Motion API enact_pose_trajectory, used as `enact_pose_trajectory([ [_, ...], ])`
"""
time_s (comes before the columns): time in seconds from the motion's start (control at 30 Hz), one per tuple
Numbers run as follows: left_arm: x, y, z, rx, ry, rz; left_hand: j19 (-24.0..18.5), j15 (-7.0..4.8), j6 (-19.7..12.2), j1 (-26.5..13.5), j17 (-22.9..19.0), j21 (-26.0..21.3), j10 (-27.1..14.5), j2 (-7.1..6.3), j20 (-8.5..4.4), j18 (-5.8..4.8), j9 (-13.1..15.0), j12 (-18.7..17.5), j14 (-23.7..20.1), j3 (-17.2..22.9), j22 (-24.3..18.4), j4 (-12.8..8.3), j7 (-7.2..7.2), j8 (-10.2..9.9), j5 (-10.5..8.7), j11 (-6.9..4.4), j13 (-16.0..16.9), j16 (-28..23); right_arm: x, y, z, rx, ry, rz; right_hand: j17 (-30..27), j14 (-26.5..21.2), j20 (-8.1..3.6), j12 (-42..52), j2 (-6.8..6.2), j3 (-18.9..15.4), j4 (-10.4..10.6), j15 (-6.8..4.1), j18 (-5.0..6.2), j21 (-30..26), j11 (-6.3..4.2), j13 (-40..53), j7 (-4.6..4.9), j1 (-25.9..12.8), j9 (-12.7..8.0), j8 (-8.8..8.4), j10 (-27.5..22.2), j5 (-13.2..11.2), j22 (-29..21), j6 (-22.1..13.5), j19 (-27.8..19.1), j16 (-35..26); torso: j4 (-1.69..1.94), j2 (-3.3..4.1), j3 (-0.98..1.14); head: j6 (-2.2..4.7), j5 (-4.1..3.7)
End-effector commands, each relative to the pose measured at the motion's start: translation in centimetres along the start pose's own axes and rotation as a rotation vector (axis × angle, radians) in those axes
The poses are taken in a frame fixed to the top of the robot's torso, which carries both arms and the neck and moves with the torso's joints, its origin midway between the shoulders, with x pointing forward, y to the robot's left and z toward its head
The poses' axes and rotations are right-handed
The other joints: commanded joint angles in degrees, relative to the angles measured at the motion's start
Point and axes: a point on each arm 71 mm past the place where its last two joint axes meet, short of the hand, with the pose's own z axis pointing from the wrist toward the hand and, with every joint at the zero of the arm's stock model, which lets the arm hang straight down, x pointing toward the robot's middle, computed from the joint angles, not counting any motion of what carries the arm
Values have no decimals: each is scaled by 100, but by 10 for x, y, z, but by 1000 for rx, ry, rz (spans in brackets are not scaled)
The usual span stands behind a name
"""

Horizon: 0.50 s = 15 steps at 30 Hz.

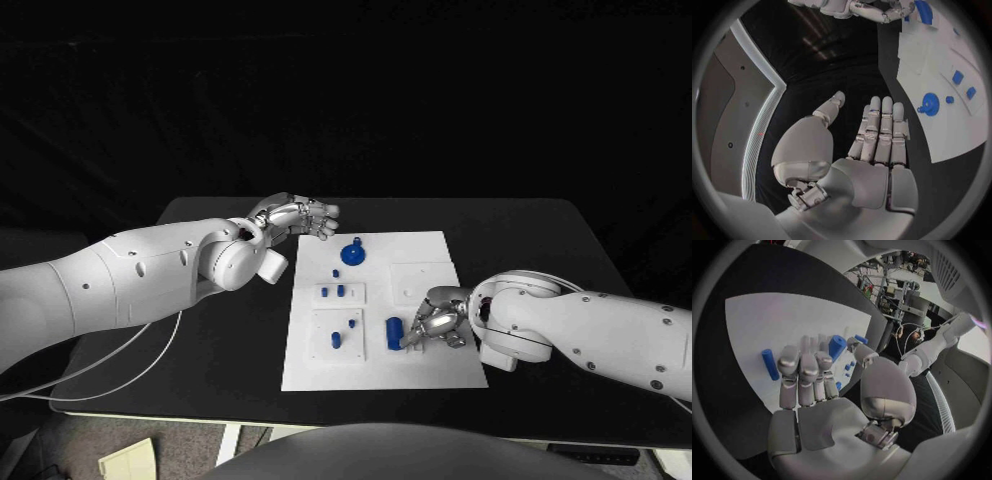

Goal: Assemble the parts on the task board

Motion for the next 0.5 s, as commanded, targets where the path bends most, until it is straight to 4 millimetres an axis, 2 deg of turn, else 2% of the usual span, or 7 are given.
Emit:
enact_pose_trajectory([
  [0.03, 2, -1, 1, 7, 16, -11, 0, 30, -31, 24, 9, -20, -24, 48, 45, 57, -6, 14, 7, -9, 6, -38, -10, 8, -6, -5, -9, -18, 0, 2, 1, -11, -2, -39, 8, 2, 12, -34, 54, 2, -45, -33, 566, 17, 1, 6, 42, 47, 8, -7, 42, -5, 16, 89, 21, -32, 7, 1, -2, -4, -8],
  [0.2, 2, -1, 0, 5, 17, -11, 0, 30, -31, 24, 10, -21, -24, 49, 45, 57, -7, 15, 7, -9, 7, -38, -10, 8, -6, -5, -10, -20, 1, 4, 5, -2, -2, -43, 16, 19, 41, -42, 264, 23, -12, -39, 566, 17, -8, -1, 32, -6, 8, -8, 76, -6, 8, 135, 32, -43, 12, 3, -4, -11, -15],
  [0.23, 2, -1, 0, 4, 17, -11, 2, 31, -31, 6, 12, -23, -25, 58, 47, 56, -7, 15, 8, -14, 9, -24, -8, 8, -7, -4, -11, -23, 2, 4, 6, 0, 1, -44, 16, 22, 51, -47, 415, 45, 59, -39, 564, 13, -9, -4, 31, -66, 6, -10, 83, -7, 3, 147, 35, -47, 13, 3, -4, -15, -14],
  [0.37, 2, -1, 0, 4, 17, -11, 3, 32, -31, -11, 15, -27, -25, 67, 48, 55, -8, 15, 10, -17, 10, -10, -8, 8, -6, -3, -12, -26, 4, 4, 8, 9, -1, -40, 24, 32, 66, -55, 621, 91, 108, -44, 566, 15, -16, -5, 22, -121, -1, -21, 99, -7, 3, 169, 30, -55, 19, 5, -4, -27, -12],
  [0.5, 2, -1, 0, 3, 16, -11, 3, 32, -31, -13, 16, -28, -25, 68, 47, 55, -8, 15, 10, -18, 10, -9, -8, 8, -6, -4, -12, -27, 4, 4, 10, 17, -9, -45, 32, 43, 77, -62, 707, 184, 139, -49, 566, 21, -22, -5, 17, -140, -9, -31, 115, -7, 6, 194, 27, -63, 10, 2, -4, -39, -2],
])
